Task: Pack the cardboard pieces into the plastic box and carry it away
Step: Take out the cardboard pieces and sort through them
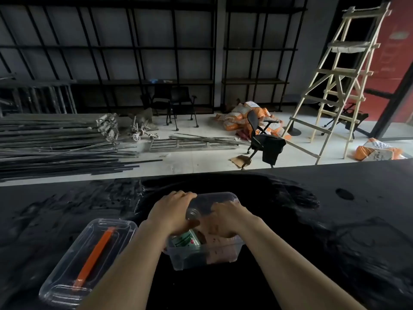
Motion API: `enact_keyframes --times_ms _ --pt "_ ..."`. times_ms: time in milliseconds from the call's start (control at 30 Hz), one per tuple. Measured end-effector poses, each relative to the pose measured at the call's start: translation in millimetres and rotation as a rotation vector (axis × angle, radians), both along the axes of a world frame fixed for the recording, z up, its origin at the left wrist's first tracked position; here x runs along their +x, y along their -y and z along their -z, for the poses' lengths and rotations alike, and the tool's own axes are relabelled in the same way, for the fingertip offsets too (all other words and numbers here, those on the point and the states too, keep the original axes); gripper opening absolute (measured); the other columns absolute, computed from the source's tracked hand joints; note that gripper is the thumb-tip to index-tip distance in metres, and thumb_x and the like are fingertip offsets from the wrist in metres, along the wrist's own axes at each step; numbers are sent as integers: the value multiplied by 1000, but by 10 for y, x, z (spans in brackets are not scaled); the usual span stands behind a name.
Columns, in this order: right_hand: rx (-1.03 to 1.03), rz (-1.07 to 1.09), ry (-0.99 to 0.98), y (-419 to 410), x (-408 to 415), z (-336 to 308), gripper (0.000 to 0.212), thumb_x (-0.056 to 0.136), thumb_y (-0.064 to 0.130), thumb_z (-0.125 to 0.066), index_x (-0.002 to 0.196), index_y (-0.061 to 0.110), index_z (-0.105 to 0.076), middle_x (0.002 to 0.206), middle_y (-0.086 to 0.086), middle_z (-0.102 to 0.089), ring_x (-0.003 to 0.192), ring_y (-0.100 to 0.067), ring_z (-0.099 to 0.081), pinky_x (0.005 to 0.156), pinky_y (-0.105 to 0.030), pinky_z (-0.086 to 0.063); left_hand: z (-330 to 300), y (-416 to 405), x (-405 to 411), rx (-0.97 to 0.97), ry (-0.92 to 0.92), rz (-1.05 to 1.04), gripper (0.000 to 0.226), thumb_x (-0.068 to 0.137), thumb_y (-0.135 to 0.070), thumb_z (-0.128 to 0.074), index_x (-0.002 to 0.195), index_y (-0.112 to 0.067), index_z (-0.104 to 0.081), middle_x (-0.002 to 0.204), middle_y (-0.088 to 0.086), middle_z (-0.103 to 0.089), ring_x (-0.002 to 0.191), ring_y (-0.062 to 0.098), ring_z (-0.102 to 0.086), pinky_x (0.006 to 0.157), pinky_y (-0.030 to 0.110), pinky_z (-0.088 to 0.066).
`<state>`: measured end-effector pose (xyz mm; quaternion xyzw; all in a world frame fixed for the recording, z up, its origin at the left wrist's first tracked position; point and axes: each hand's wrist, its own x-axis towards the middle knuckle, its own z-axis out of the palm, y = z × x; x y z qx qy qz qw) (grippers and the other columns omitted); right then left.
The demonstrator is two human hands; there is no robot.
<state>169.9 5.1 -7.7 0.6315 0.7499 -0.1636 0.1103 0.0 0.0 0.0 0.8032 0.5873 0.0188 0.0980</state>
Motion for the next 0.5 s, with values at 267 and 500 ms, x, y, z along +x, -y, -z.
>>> enact_keyframes --times_ms 267,500 --pt "-55 78 -70 72 -98 123 66 91 22 -65 149 13 -35 147 -15 -47 134 -37 -47 101 -42 -46 233 -68 89 25 -16 51 57 82 -44 -70 136 -35 -53 134 -11 -63 125 16 -59 101 41 -49" --pt "-19 157 -44 7 -187 212 59 97 14 -59 150 5 -37 149 -15 -45 135 -35 -49 105 -39 -46 432 -104 88 -45 -202 59 57 86 -37 -70 138 -25 -50 139 -4 -59 131 22 -53 108 53 -36"
